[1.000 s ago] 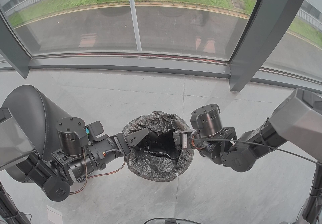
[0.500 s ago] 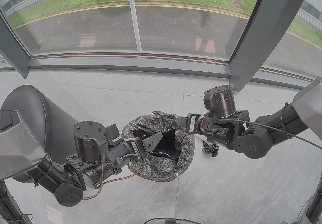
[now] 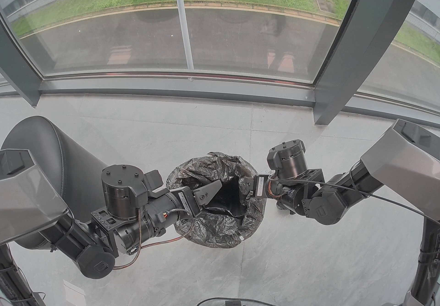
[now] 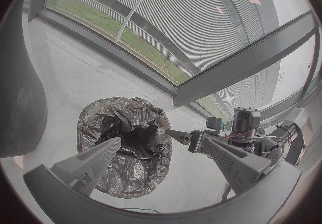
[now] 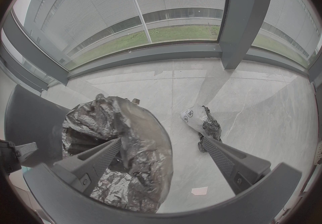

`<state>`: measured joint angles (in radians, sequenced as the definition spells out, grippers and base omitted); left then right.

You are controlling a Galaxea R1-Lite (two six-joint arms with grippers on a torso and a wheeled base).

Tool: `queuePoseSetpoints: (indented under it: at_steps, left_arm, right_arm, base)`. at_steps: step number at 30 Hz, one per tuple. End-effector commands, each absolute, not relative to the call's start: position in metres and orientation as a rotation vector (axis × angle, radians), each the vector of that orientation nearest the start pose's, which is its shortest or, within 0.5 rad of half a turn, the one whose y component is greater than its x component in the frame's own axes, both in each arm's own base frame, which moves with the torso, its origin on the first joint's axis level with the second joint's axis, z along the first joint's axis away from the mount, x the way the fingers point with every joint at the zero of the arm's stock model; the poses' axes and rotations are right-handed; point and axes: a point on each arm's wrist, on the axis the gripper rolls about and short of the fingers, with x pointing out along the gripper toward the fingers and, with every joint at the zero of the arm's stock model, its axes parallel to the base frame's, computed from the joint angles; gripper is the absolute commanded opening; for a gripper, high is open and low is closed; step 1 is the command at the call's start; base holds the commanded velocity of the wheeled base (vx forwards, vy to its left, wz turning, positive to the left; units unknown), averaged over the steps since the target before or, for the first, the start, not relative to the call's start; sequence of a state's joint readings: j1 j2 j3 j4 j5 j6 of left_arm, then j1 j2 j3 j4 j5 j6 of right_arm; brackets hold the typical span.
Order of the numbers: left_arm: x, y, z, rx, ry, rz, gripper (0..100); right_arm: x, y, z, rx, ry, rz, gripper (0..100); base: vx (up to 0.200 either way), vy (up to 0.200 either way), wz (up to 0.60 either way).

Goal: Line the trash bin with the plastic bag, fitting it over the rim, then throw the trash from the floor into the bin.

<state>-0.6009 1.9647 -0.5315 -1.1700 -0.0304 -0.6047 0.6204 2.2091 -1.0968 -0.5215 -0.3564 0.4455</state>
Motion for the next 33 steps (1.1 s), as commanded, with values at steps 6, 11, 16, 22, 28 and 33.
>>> queuePoseSetpoints:
  at_steps: [6, 11, 16, 22, 28, 33]
  left_arm:
    - [0.264, -0.174, 0.081, -0.507, 0.441, -0.507, 100]
    - [0.265, -0.175, 0.077, -0.509, 0.439, -0.505, 100]
    - [0.266, -0.175, 0.077, -0.507, 0.439, -0.506, 100]
    - [0.266, -0.175, 0.077, -0.507, 0.439, -0.507, 100]
    - [0.266, -0.175, 0.078, -0.511, 0.434, -0.509, 100]
    - [0.265, -0.176, 0.079, -0.517, 0.433, -0.515, 100]
  right_arm:
    - [0.356, 0.230, 0.032, 0.131, 0.580, 0.104, 100]
    - [0.364, 0.232, 0.018, 0.098, 0.554, 0.093, 100]
    - [0.366, 0.234, 0.010, 0.087, 0.557, 0.094, 100]
    - [0.368, 0.232, 0.007, 0.082, 0.555, 0.071, 100]
    - [0.368, 0.232, 0.018, 0.107, 0.524, 0.073, 100]
    - [0.362, 0.229, 0.047, 0.151, 0.445, 0.094, 100]
  base:
    - [0.000, 0.000, 0.00]
    - [0.000, 0.000, 0.00]
    - [0.000, 0.000, 0.00]
    - [0.000, 0.000, 0.00]
    - [0.000, 0.000, 0.00]
    - [0.000, 0.000, 0.00]
